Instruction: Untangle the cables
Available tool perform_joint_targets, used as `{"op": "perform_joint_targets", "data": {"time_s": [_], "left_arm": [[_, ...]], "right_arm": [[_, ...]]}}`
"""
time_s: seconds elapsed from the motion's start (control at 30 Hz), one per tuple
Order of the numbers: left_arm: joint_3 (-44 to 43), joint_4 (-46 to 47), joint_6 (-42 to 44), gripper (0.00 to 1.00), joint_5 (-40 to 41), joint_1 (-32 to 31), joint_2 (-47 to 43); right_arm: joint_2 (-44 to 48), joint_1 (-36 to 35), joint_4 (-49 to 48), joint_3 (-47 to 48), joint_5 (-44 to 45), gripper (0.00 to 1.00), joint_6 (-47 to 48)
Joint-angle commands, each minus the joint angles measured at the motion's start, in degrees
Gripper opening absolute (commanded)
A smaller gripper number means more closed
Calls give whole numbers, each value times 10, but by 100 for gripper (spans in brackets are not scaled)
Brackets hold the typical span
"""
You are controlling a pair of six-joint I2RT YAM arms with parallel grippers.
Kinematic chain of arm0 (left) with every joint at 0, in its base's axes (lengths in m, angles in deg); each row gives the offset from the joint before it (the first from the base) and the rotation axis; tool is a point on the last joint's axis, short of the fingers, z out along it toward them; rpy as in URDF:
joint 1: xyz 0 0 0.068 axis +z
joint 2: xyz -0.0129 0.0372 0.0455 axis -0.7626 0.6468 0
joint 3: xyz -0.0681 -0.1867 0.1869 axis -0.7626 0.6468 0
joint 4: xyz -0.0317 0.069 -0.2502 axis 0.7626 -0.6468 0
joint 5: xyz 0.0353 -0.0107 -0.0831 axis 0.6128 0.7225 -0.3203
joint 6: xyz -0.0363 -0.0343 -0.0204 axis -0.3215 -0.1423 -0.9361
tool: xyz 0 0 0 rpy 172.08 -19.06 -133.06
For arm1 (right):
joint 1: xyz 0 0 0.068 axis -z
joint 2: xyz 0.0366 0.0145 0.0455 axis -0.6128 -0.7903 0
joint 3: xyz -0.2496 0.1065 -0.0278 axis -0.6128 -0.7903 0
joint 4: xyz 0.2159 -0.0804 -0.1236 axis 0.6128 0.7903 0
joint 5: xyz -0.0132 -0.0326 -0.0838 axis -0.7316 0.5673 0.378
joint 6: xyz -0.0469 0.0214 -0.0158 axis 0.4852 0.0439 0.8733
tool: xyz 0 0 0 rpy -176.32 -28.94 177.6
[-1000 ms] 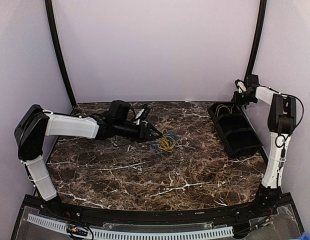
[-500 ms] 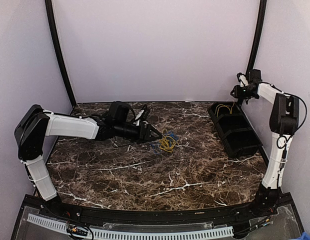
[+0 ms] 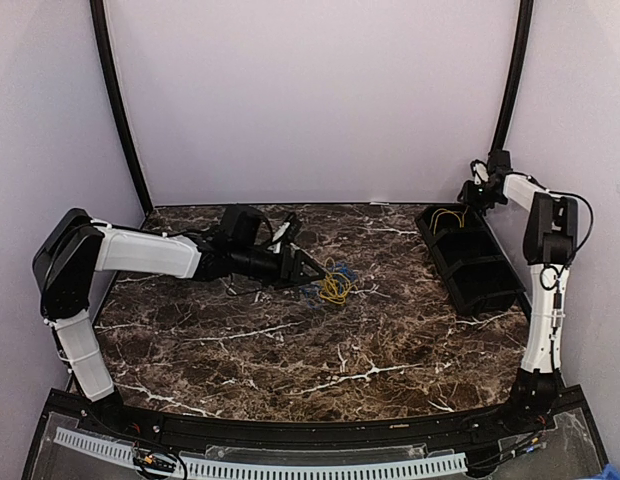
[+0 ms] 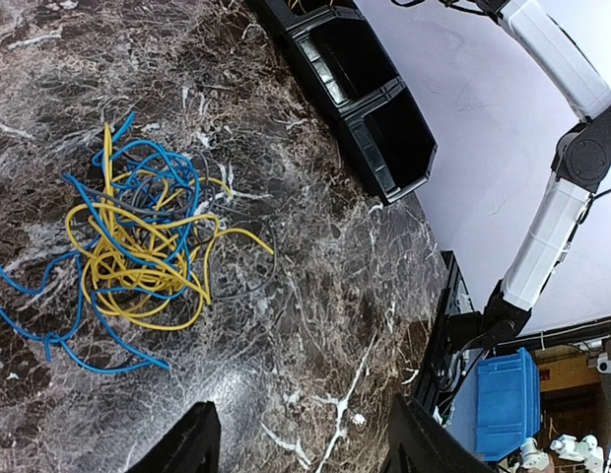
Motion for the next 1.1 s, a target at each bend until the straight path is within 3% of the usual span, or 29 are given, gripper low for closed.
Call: {"op": "perform_joint_targets", "data": {"time_s": [0.0, 0.3, 0.47, 0.6, 0.77, 1.07], "left_arm": [[-23, -13, -1, 61, -9, -3, 13], [-34, -19, 1, 61, -9, -3, 21], [-35, -17, -1, 61, -11, -3, 23], [-37, -22, 1, 61, -12, -3, 21], [-35, -21, 0, 61, -12, -3, 18], [-21, -7, -9, 61, -14, -7, 12]], "right_arm": [[-28, 2, 5, 35, -10, 36, -16], [-38, 2, 6, 38, -20, 18, -10], [-38, 2, 5, 37, -29, 1, 0], [10, 3, -30, -6, -82, 0, 10], [114, 4, -123, -146, -123, 0, 16], [196, 4, -169, -270, -184, 0, 50]]}}
